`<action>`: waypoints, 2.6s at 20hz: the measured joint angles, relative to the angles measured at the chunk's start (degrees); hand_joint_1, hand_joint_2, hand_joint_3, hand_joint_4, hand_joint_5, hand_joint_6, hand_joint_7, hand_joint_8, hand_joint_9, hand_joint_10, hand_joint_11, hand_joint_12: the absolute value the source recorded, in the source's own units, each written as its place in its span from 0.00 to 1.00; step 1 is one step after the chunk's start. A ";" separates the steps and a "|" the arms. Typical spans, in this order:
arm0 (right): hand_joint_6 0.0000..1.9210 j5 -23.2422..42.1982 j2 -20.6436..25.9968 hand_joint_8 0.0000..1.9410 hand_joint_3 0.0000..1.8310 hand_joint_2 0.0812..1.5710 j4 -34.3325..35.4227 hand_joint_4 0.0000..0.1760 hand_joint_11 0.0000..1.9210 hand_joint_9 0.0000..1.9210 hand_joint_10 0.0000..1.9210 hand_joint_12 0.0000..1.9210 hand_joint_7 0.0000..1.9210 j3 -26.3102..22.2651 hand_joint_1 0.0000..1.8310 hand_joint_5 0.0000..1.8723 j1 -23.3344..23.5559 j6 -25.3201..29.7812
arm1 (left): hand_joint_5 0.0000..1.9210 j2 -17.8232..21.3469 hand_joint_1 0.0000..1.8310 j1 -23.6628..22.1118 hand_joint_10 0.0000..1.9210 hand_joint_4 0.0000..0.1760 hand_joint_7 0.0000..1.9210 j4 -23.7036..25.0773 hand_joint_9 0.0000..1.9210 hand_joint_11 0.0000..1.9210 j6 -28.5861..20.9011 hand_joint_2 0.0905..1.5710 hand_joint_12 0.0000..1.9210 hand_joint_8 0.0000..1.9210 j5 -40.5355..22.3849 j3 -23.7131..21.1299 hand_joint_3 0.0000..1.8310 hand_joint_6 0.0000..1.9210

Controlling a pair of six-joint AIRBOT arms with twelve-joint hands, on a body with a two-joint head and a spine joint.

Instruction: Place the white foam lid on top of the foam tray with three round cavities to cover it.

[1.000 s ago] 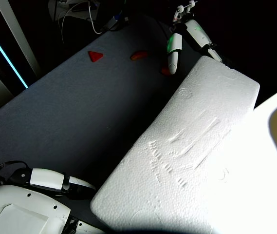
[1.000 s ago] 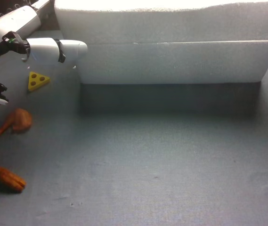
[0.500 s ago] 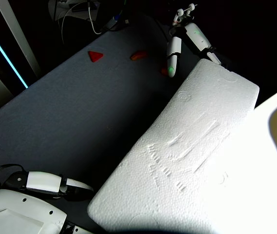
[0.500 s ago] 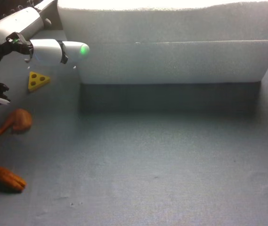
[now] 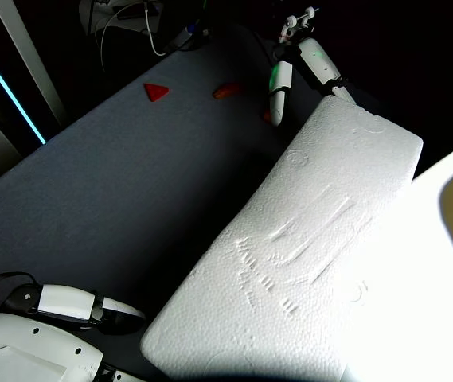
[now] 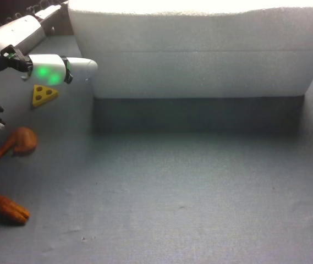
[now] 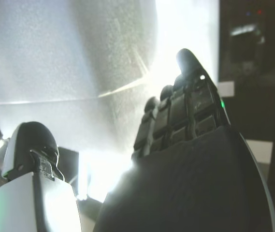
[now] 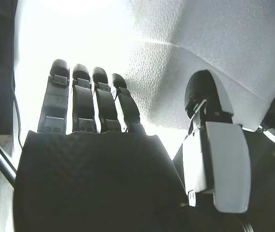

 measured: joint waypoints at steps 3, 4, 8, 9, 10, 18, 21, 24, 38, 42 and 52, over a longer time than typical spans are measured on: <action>0.00 0.07 -0.44 0.00 0.00 0.77 -0.02 0.00 0.01 0.00 0.00 0.01 0.00 0.02 0.22 0.00 0.00 0.00 | 0.00 0.24 0.29 0.13 0.00 0.28 0.00 -0.55 0.00 0.00 0.22 0.63 0.23 0.00 -0.74 -0.22 0.00 0.00; 0.00 0.04 -0.46 0.00 0.00 0.77 0.04 0.00 0.00 0.00 0.00 0.00 0.00 0.02 0.23 0.00 0.00 0.00 | 0.00 0.24 0.29 0.13 0.00 0.32 0.00 -0.63 0.00 0.00 0.28 0.64 0.23 0.00 -0.72 -0.22 0.00 0.00; 0.00 0.11 -0.68 0.00 0.00 0.76 0.07 0.00 0.00 0.00 0.00 0.00 0.00 0.15 0.22 0.00 0.00 0.02 | 0.00 0.24 0.29 0.48 0.00 0.28 0.00 -1.29 0.00 0.00 0.39 0.64 0.29 0.00 -0.79 -0.20 0.00 0.00; 0.00 0.13 -0.72 0.00 0.00 0.76 0.09 0.00 0.00 0.00 0.00 0.00 0.00 0.15 0.22 0.00 0.00 0.04 | 0.00 0.24 0.29 0.72 0.00 0.29 0.00 -1.36 0.00 0.00 0.39 0.64 0.29 0.00 -0.85 -0.22 0.00 0.00; 0.00 0.15 -0.83 0.00 0.00 0.76 0.00 0.00 0.00 0.00 0.00 0.00 0.00 0.35 0.25 0.00 -0.04 0.13 | 0.00 0.26 0.28 0.92 0.00 0.21 0.00 -1.40 0.00 0.00 0.42 0.64 0.31 0.00 -0.79 -0.22 0.00 0.00; 0.00 0.33 -0.66 0.00 0.00 0.77 0.61 0.00 0.00 0.00 0.00 0.00 0.00 0.24 0.24 0.00 -1.68 0.26 | 0.00 0.52 0.29 1.11 0.00 0.23 0.00 -1.44 0.00 0.00 0.44 0.64 0.33 0.00 -1.07 -0.46 0.00 0.00; 0.00 0.46 0.15 0.00 0.00 0.77 1.29 0.00 0.01 0.00 0.00 0.01 0.00 0.00 0.31 0.00 -2.45 0.28 | 0.00 0.55 0.29 1.79 0.00 0.12 0.00 -1.51 0.00 0.00 0.42 0.65 0.29 0.00 -1.14 -0.46 0.00 0.00; 0.00 0.85 0.83 0.00 0.00 0.78 1.79 0.00 0.03 0.00 0.00 0.02 0.00 -0.35 0.32 0.00 -3.26 0.39 | 0.00 0.59 0.27 1.92 0.00 0.24 0.00 -1.62 0.00 0.00 0.42 0.65 0.34 0.00 -1.14 -0.44 0.00 0.00; 0.00 3.96 3.10 0.00 0.00 0.75 -1.07 0.00 0.00 0.00 0.00 0.00 0.00 -3.19 0.22 0.00 -2.86 0.90 | 0.00 2.23 0.29 2.73 0.00 0.05 0.00 -1.25 0.00 0.00 0.04 0.63 0.21 0.00 -4.76 -2.36 0.00 0.00; 0.00 4.31 3.15 0.00 0.00 0.75 -2.64 0.00 0.00 0.00 0.00 0.19 0.00 -3.61 0.21 0.00 -2.36 1.29 | 0.00 2.60 0.28 2.47 0.00 0.20 0.00 -0.79 0.00 0.00 -0.02 0.63 0.21 0.00 -5.60 -2.49 0.00 0.00; 0.00 4.11 1.66 0.00 0.00 0.74 -3.04 0.00 0.00 0.00 0.00 0.24 0.00 -3.06 0.21 0.00 -2.12 1.99 | 0.00 1.81 0.28 1.36 0.00 0.24 0.00 1.66 0.00 0.00 -1.11 0.62 0.34 0.00 -4.96 -2.40 0.00 0.00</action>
